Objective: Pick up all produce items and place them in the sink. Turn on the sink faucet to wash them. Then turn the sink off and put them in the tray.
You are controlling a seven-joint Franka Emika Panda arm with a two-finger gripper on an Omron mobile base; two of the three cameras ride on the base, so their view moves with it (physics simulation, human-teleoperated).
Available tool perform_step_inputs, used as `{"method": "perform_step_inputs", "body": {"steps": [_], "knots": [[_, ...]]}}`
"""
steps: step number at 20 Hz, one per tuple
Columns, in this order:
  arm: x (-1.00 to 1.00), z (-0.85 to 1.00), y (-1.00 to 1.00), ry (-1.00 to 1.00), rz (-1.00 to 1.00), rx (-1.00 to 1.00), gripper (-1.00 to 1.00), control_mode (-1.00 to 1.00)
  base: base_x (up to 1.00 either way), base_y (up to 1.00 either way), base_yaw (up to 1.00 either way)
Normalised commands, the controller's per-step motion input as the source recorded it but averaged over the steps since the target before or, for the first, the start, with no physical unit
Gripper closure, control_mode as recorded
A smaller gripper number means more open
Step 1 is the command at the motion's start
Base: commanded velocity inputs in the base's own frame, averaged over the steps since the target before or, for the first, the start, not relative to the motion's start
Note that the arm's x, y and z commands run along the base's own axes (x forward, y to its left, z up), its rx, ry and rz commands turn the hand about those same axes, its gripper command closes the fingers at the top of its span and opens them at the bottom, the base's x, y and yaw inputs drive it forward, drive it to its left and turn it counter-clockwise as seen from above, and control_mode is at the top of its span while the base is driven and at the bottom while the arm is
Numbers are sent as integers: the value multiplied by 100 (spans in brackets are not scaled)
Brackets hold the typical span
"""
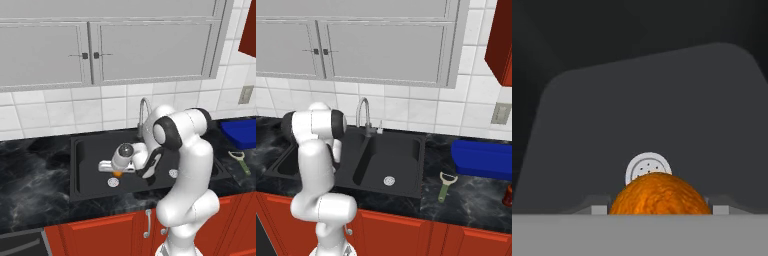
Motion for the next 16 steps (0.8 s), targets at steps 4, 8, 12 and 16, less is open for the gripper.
{"method": "perform_step_inputs", "body": {"steps": [4,8,12,16], "knots": [[0,90,32,0,-6,0,100,-100,0,0,0],[0,97,31,1,-3,0,100,-100,0,0,0],[0,100,33,3,0,0,100,-100,0,0,0],[0,100,32,3,0,-1,100,-100,0,0,0]]}}
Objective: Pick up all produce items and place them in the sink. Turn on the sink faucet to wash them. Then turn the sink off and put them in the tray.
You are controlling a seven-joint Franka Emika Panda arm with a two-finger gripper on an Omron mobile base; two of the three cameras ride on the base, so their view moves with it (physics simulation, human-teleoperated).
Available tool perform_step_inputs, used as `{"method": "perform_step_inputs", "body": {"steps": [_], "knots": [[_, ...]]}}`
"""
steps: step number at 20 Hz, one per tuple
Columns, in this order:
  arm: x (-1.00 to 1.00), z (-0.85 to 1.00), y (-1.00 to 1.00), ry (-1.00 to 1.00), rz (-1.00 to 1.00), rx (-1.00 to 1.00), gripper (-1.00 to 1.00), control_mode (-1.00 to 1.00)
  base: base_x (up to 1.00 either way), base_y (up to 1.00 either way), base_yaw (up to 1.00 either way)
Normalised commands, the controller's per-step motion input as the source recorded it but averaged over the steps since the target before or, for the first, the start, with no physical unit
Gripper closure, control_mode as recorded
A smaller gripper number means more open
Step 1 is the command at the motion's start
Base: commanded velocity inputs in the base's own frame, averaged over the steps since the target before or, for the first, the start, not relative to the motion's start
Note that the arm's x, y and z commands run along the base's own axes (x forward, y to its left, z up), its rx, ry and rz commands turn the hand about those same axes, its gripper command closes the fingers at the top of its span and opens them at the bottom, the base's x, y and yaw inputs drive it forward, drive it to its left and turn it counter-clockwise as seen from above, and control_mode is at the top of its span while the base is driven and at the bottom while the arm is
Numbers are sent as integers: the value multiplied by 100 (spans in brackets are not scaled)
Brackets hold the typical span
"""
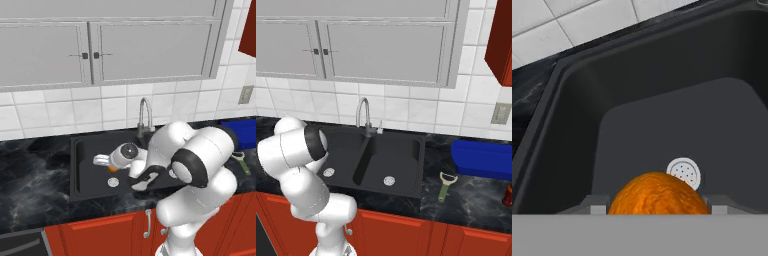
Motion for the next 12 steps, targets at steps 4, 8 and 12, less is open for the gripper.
{"method": "perform_step_inputs", "body": {"steps": [4,8,12], "knots": [[0,100,34,4,0,-2,100,-100,0,0,0],[0,100,42,8,0,-4,100,-100,0,0,0],[0,100,42,9,0,-5,100,-100,0,0,0]]}}
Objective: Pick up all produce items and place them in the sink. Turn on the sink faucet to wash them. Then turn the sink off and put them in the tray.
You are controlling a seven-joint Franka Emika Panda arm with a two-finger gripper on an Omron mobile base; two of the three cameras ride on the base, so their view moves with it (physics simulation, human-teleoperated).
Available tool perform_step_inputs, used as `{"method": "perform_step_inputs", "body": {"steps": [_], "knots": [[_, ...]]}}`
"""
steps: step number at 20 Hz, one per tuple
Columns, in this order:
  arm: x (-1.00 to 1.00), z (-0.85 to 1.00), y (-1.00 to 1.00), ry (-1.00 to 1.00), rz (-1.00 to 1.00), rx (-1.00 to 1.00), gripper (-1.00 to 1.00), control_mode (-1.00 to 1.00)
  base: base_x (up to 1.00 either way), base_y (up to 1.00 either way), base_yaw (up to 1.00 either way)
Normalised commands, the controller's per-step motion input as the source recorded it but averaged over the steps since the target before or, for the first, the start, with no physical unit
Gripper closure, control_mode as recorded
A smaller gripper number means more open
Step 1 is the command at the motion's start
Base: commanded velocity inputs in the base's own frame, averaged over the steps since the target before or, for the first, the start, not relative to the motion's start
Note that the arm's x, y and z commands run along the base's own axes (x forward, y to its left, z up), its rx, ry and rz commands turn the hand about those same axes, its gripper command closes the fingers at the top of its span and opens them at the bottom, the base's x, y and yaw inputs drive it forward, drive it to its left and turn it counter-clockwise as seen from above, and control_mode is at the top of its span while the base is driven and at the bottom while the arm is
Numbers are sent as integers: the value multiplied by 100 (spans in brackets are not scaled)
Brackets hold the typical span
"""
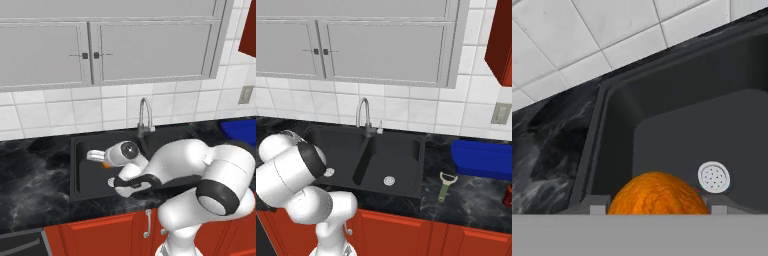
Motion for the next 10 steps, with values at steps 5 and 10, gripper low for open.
{"method": "perform_step_inputs", "body": {"steps": [5,10], "knots": [[0,100,44,12,0,-7,100,-100,0,0,0],[-27,64,13,10,-5,-2,100,-100,0,0,0]]}}
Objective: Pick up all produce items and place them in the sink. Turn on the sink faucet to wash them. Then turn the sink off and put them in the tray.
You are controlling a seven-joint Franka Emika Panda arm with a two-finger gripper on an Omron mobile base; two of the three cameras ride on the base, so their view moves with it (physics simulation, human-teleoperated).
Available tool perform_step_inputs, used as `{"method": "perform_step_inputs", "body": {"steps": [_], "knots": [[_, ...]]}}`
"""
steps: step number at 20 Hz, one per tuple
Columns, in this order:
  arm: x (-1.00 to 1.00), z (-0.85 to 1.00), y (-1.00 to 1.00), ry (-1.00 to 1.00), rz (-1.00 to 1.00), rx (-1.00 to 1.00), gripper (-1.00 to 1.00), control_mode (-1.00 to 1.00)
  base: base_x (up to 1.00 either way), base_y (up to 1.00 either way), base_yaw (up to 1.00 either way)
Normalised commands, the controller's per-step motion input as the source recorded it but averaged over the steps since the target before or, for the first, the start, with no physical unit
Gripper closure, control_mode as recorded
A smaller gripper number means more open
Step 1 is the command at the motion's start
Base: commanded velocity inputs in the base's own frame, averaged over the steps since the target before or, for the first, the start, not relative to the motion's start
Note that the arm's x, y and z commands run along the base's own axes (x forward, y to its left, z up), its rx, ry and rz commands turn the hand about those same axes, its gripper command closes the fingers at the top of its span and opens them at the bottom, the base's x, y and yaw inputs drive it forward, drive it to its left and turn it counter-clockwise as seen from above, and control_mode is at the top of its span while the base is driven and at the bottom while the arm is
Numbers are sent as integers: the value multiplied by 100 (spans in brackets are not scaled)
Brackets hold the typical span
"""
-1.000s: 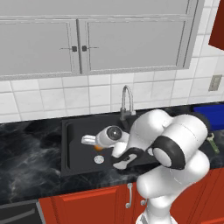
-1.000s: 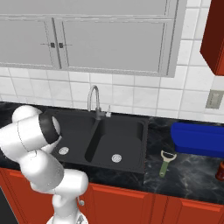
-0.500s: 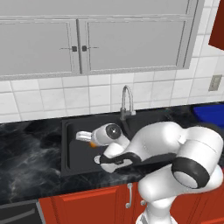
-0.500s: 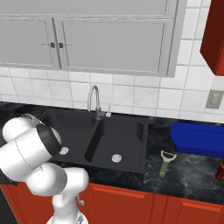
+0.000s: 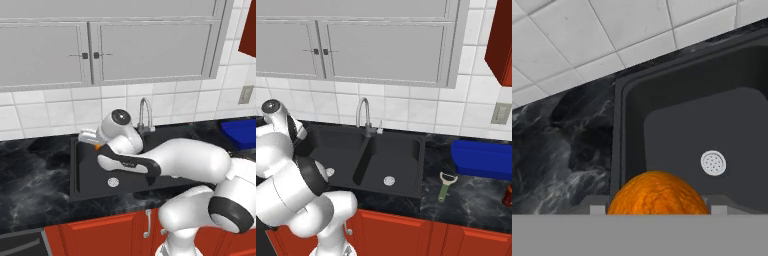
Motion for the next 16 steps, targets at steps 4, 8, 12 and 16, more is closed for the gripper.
{"method": "perform_step_inputs", "body": {"steps": [4,8,12,16], "knots": [[-47,27,-19,0,-6,4,100,-100,0,0,0],[-37,31,-46,3,-4,8,100,-100,0,0,0],[-41,4,-50,11,-7,13,100,-100,0,0,0],[-43,-10,-57,9,-9,11,100,-100,0,0,0]]}}
